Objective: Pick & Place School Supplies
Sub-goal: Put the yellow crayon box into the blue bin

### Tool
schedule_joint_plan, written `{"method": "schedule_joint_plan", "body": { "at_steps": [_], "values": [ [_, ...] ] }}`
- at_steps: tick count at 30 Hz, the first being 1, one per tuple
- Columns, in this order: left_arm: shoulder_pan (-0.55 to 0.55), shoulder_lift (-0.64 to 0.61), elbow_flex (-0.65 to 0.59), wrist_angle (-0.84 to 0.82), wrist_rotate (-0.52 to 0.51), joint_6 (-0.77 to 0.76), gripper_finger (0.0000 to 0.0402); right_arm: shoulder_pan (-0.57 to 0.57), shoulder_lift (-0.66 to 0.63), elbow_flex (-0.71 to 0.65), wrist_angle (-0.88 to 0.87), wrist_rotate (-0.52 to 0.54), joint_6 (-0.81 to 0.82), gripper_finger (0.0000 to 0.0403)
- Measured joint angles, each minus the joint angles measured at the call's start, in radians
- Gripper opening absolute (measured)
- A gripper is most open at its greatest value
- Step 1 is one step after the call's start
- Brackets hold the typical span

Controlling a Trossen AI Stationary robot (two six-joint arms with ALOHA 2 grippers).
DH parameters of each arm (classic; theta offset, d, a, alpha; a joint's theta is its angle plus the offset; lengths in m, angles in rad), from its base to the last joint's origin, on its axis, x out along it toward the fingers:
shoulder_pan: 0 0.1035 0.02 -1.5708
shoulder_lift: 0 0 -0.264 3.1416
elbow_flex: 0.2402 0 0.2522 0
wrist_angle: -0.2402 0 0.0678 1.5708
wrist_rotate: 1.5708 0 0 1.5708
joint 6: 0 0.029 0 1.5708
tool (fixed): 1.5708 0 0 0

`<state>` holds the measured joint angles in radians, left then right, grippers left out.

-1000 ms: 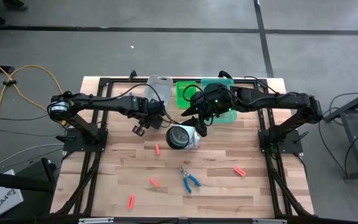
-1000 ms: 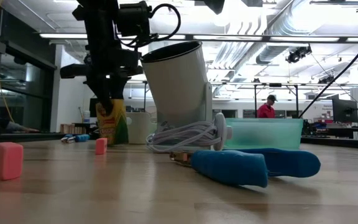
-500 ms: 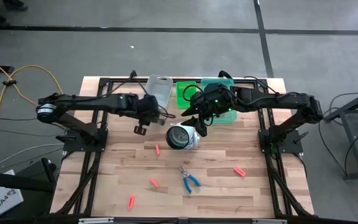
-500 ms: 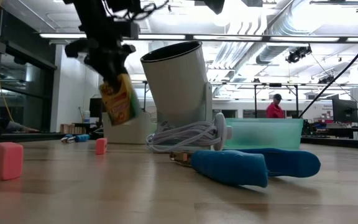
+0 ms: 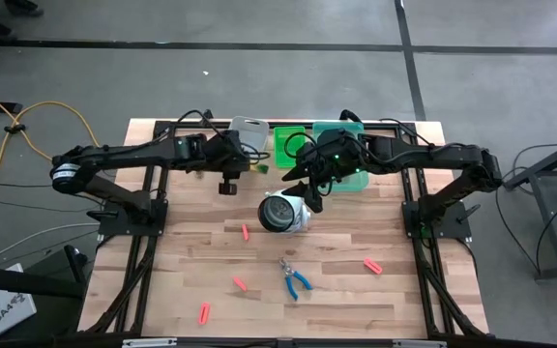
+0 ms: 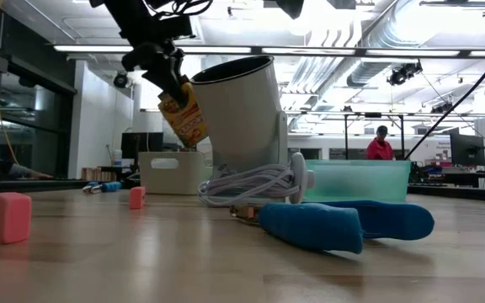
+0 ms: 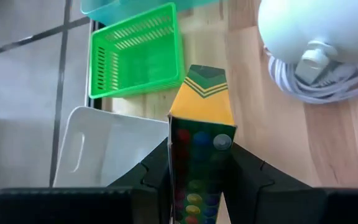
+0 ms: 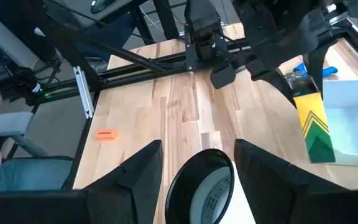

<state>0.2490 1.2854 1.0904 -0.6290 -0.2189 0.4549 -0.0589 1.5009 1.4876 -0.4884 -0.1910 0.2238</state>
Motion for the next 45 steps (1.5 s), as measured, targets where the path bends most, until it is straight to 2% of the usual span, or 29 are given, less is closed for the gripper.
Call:
{"method": "schedule_joint_plan", "body": {
  "at_steps": [13, 22, 26, 34, 40, 45],
  "values": [
    [0.0, -0.038, 0.0, 0.074, 0.001, 0.022, 0.0097, 0.0, 0.0, 0.0, 0.023, 0.009, -0.011, 0.0189],
    [0.0, -0.091, 0.0, 0.15, -0.027, 0.045, 0.0097, 0.0, 0.021, 0.001, 0.157, 0.035, -0.013, 0.0189],
    [-0.005, -0.131, 0.0, 0.157, -0.025, 0.019, 0.0097, 0.0, 0.035, 0.0, 0.18, 0.036, -0.071, 0.0189],
    [-0.046, -0.193, 0.0, 0.154, -0.019, -0.008, 0.0097, 0.002, 0.039, 0.0, 0.184, 0.036, -0.092, 0.0189],
    [-0.084, -0.194, 0.0, 0.153, -0.018, -0.05, 0.0097, 0.016, 0.046, 0.0, 0.182, 0.108, -0.097, 0.0189],
    [-0.128, -0.195, 0.0, 0.154, -0.018, -0.061, 0.0097, 0.015, 0.046, 0.0, 0.178, 0.122, -0.121, 0.0189]
  ]
}}
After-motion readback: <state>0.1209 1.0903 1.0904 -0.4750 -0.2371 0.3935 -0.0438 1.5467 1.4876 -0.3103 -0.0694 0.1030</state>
